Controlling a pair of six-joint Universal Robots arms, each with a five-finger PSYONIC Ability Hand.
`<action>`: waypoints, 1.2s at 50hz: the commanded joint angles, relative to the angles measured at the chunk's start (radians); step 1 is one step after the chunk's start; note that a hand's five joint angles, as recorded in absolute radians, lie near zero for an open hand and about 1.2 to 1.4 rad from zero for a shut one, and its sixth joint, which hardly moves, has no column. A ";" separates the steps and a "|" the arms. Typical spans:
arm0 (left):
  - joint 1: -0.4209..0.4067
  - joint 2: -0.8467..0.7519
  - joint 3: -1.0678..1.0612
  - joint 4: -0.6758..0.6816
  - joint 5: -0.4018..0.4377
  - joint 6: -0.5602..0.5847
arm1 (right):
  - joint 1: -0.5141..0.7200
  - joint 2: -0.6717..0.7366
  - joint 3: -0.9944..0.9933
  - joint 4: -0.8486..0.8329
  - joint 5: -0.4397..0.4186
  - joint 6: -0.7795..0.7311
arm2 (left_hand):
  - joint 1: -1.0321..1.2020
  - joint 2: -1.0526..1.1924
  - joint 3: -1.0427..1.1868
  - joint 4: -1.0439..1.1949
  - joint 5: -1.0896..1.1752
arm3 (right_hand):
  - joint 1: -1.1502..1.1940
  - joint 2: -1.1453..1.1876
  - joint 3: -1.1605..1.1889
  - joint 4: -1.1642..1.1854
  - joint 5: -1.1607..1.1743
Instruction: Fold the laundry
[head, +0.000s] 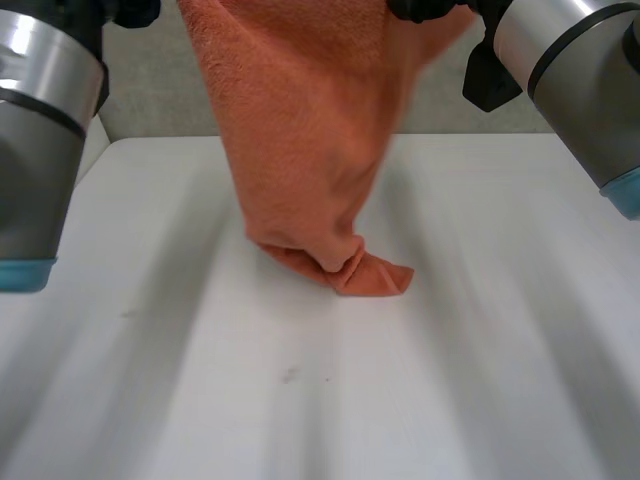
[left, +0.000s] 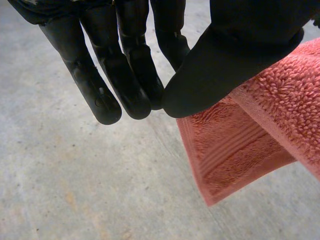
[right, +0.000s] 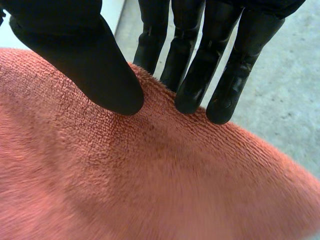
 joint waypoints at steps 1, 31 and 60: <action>0.023 0.117 -0.304 0.000 -0.003 -0.042 | 0.015 0.041 0.128 0.012 -0.077 -0.038 | 0.198 0.179 0.180 0.179 0.185 | 0.428 0.218 0.216 0.206 0.236; -0.240 0.129 -0.668 -0.099 -0.008 -0.099 | -0.026 -0.017 0.770 0.040 -0.007 -0.521 | -1.024 -1.043 -1.042 -1.043 -1.036 | 0.194 -0.016 -0.018 -0.027 0.003; 0.062 0.134 -0.606 -0.102 0.033 -0.094 | 0.006 -0.271 0.897 -0.078 -0.156 -0.623 | -1.017 -1.037 -1.035 -1.036 -1.030 | -0.794 -1.004 -1.006 -1.016 -0.985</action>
